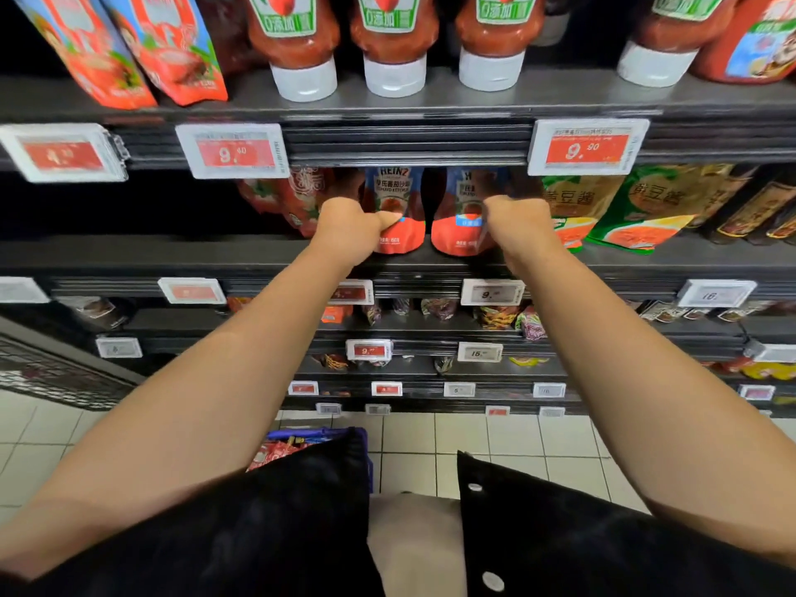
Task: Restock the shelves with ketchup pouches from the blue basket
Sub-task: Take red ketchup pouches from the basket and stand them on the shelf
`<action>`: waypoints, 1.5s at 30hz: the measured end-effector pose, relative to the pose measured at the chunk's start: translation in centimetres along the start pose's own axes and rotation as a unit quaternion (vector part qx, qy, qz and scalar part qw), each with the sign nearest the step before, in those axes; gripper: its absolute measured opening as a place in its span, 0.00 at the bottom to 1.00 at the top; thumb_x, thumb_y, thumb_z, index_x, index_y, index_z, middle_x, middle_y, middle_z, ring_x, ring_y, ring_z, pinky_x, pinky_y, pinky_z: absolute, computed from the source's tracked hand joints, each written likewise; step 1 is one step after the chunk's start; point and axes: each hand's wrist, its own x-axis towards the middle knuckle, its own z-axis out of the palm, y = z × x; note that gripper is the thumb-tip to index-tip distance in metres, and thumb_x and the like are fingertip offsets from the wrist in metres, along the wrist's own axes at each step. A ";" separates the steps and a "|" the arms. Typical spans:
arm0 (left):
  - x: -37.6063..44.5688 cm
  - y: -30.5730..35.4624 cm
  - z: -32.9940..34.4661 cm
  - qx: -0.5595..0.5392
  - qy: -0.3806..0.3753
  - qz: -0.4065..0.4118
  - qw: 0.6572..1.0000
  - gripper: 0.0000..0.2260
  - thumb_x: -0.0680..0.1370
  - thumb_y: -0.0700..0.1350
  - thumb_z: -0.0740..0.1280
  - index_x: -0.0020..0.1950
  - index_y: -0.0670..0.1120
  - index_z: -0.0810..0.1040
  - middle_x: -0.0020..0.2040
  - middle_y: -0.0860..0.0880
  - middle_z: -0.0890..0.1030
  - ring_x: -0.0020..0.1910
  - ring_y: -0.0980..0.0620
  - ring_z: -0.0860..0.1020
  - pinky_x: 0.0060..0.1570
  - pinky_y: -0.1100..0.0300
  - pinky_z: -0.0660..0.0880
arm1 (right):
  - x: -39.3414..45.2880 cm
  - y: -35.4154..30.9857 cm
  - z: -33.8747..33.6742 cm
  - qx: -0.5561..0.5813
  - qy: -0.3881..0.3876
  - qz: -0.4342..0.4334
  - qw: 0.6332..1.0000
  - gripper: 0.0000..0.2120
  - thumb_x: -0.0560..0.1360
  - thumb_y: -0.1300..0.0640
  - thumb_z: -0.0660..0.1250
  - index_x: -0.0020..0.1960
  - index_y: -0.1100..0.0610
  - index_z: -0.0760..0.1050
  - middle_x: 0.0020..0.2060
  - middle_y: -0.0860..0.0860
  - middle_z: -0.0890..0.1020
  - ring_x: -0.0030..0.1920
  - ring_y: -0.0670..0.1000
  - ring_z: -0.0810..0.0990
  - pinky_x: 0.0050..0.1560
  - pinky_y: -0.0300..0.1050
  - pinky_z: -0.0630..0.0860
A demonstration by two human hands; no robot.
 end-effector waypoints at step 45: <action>-1.2 -0.5 7.5 0.096 0.190 -0.003 0.977 0.25 0.72 0.49 0.75 0.62 0.36 0.74 0.63 0.38 0.72 0.65 0.39 0.68 0.66 0.48 0.71 | -1.5 3.5 6.0 -0.150 0.165 -0.115 0.968 0.49 0.67 0.53 0.76 0.79 0.65 0.53 0.70 0.66 0.62 0.66 0.65 0.67 0.70 0.50 0.64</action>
